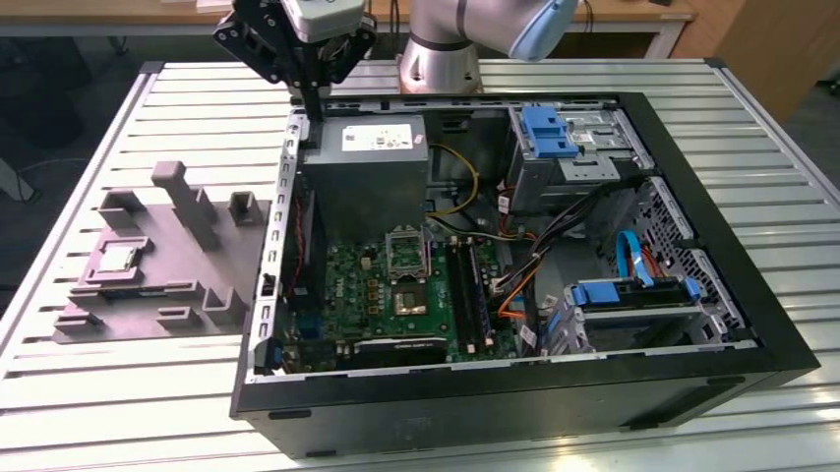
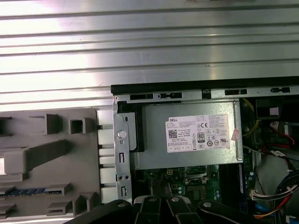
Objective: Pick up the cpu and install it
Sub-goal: 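Reach for the cpu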
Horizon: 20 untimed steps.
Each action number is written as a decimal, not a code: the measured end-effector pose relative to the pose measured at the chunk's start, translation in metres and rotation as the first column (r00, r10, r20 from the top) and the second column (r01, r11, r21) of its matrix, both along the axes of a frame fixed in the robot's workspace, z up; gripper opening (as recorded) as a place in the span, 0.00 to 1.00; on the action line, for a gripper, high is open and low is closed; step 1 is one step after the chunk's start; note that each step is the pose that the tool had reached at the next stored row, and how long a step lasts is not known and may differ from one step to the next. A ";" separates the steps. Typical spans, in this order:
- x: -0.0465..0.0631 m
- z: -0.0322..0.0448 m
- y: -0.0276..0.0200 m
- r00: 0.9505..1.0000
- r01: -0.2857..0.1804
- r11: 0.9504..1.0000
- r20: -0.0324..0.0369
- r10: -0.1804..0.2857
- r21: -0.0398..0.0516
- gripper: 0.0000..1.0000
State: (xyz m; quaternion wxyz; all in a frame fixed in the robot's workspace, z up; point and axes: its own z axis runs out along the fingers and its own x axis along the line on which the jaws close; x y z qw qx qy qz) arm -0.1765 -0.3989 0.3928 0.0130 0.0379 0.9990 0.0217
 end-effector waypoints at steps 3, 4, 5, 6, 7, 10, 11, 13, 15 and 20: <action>-0.004 0.0000 0.0000 1.000 0.000 1.000 0.000 0.000 0.000 0.11; -0.004 0.0000 0.0000 1.000 0.000 1.000 0.000 0.000 0.000 0.11; -0.004 0.0000 0.0000 1.000 0.000 1.000 0.000 0.000 0.000 0.11; -0.004 0.0000 0.0000 1.000 0.000 1.000 0.000 0.000 0.000 0.11; -0.005 0.0000 0.0000 1.000 0.000 1.000 0.000 0.000 0.000 0.11; -0.009 -0.0001 0.0000 1.000 0.000 1.000 0.000 0.000 0.000 0.11; -0.014 -0.0002 0.0000 1.000 0.000 1.000 0.000 0.000 0.000 0.11; -0.014 -0.0003 0.0000 1.000 0.000 1.000 0.000 0.000 0.000 0.11; -0.014 -0.0002 0.0000 1.000 0.000 1.000 0.000 0.000 0.000 0.11; -0.017 -0.0002 0.0000 1.000 0.000 1.000 0.000 0.000 0.000 0.11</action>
